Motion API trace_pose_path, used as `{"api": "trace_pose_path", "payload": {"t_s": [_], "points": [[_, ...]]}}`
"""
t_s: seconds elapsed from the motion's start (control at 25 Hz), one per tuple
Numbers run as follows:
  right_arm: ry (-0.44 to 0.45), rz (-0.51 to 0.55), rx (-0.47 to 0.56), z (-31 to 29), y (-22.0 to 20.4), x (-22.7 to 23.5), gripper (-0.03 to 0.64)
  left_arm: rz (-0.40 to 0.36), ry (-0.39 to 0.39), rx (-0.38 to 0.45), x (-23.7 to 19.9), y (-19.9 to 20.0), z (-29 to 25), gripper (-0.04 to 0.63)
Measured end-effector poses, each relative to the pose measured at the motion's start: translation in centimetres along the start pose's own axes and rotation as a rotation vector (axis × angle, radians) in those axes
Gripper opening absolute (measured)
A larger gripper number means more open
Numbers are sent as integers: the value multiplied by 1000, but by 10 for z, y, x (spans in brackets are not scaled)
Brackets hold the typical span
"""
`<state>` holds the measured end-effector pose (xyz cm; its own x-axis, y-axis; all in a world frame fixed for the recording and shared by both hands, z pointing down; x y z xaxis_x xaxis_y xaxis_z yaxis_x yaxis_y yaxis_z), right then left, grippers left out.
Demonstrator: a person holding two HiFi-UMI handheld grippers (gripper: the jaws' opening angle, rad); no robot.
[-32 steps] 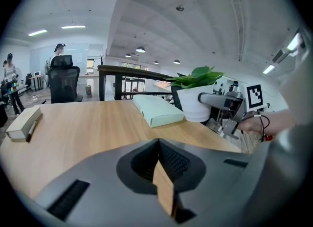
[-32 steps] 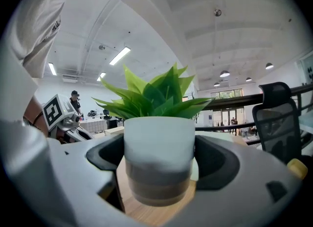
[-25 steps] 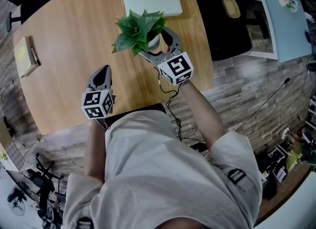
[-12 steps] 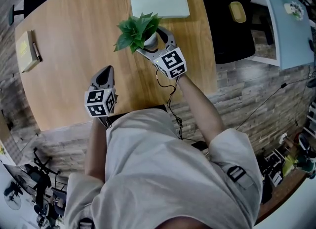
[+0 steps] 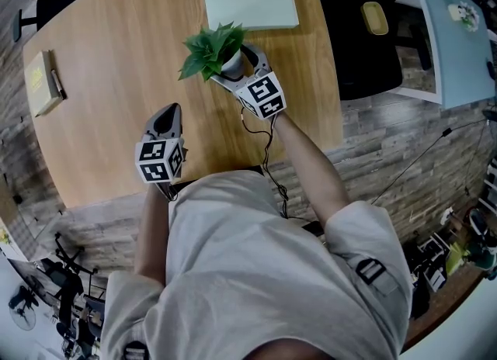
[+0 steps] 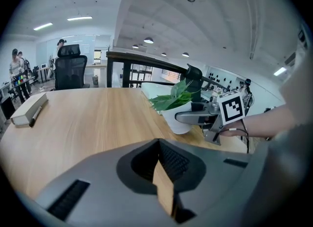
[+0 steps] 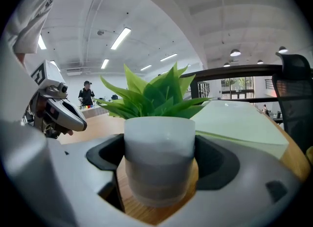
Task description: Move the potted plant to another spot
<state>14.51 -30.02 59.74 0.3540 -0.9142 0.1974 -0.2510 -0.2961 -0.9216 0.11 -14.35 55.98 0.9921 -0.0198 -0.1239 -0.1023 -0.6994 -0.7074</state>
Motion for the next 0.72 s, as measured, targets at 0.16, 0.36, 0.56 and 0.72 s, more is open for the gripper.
{"api": "trace_pose_path", "payload": {"t_s": [0.16, 0.36, 0.56, 0.72], "points": [[1, 4, 4, -1, -2, 0, 451, -1, -3, -8, -2, -1, -3, 12], [-2, 12, 5, 3, -3, -1, 453, -3, -9, -6, -2, 0, -2, 12], [-5, 31, -9, 10, -7, -4, 453, -4, -17, -8, 1, -2, -3, 12], [-16, 42, -11, 15, -7, -6, 453, -6, -26, -10, 1, -4, -3, 12]]}}
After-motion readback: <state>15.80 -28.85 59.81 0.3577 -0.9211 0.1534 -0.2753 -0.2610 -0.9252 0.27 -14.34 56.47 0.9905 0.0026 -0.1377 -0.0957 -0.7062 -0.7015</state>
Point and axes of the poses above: the fingertips, and each gripper's own axes: z backward along the fingers, x to its right, y out of its top, the point moved 5 cm from there along z, backward along the fingers, and after that the axes turned 8 degrees about y, right-handed, at the moved point
